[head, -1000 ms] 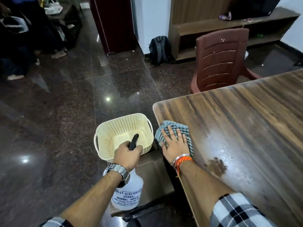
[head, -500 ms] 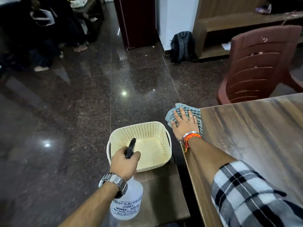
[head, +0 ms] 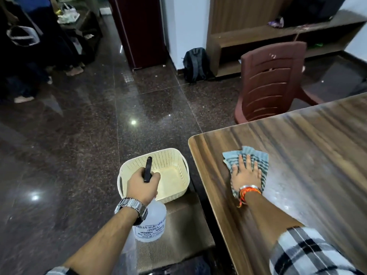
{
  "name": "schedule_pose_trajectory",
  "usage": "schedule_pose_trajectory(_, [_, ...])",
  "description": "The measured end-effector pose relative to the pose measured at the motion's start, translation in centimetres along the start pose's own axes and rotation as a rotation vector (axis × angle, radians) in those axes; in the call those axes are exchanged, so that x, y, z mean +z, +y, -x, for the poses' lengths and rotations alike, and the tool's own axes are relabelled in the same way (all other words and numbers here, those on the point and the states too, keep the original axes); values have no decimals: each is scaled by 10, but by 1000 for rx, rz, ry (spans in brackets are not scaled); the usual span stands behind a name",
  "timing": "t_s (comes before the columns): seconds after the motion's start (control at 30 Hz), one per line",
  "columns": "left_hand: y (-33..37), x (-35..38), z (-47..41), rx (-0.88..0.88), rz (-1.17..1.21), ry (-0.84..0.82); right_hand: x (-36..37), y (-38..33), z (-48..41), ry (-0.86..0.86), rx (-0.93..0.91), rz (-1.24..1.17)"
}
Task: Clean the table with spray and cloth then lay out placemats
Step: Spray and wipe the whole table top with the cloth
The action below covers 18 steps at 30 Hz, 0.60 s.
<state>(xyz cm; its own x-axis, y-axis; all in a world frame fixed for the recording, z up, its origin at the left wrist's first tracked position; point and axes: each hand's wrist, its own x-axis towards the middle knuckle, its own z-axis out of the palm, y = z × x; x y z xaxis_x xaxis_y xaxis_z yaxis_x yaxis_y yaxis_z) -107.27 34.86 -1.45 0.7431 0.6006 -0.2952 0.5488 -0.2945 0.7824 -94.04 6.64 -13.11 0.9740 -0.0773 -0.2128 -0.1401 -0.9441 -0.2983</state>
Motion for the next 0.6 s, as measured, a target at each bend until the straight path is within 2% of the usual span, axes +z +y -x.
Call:
schedule_pose_trajectory(0.13, [0,-4,8,45,7,-75,7,10,65,46,-32,21])
schedule_pose_trajectory(0.27, [-2,-12,17,129,-61,-114,7,-14,110,-54,-158,15])
schedule_pose_trajectory(0.33, [0,-18,18,166,-116,-152,0,-35,120,-152,-250,-81])
schedule_pose_trajectory(0.43, [4,-29,11,173,-145,-145,-20,-75,116,-246,-310,-357])
schedule_pose_trajectory(0.53, [7,-41,-4,207,-163,-113,-33,-121,97,-158,-353,-554])
schedule_pose_trajectory(0.6, [5,-47,-20,237,-201,-86,-33,-152,79,-99,-394,-572])
